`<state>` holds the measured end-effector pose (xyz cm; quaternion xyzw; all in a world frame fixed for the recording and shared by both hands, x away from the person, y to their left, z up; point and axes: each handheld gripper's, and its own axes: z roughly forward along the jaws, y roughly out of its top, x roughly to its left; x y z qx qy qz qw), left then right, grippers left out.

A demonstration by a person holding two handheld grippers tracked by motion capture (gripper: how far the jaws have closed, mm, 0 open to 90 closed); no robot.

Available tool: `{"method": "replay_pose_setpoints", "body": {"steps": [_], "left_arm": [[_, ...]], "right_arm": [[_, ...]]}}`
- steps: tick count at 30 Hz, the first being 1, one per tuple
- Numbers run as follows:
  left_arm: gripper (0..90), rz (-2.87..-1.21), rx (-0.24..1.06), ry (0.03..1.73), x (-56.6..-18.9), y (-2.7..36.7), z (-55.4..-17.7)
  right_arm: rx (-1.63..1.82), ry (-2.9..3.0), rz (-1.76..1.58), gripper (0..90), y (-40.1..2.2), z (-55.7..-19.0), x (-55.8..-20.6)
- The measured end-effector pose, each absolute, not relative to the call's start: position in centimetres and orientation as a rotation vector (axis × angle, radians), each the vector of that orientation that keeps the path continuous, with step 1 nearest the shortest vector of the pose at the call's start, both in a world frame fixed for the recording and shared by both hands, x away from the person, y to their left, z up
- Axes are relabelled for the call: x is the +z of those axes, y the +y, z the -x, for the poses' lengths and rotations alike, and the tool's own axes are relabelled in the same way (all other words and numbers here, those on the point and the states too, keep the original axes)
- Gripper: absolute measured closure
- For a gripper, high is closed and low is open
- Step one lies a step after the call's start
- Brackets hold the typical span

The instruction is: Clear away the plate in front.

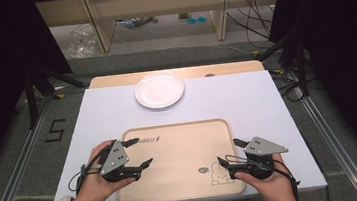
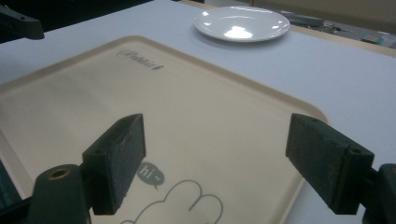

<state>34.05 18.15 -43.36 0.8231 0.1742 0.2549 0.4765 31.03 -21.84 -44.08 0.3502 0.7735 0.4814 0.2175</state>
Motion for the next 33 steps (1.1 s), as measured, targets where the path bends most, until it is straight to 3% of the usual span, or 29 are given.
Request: {"method": "replay_pose_setpoints", "body": {"steps": [15, 33], "left_arm": [[29.0, -2.158, 0.756, 0.477, -42.3, 17.9, -36.9], [29.1, -2.231, 0.817, 0.468, -42.0, 16.9, -41.3]], "right_arm": [[1.326, 2.154, -0.981, 21.2, -21.6, -31.0, -44.0], [1.321, 2.152, -0.981, 21.4, -21.7, -31.0, -44.0]]}}
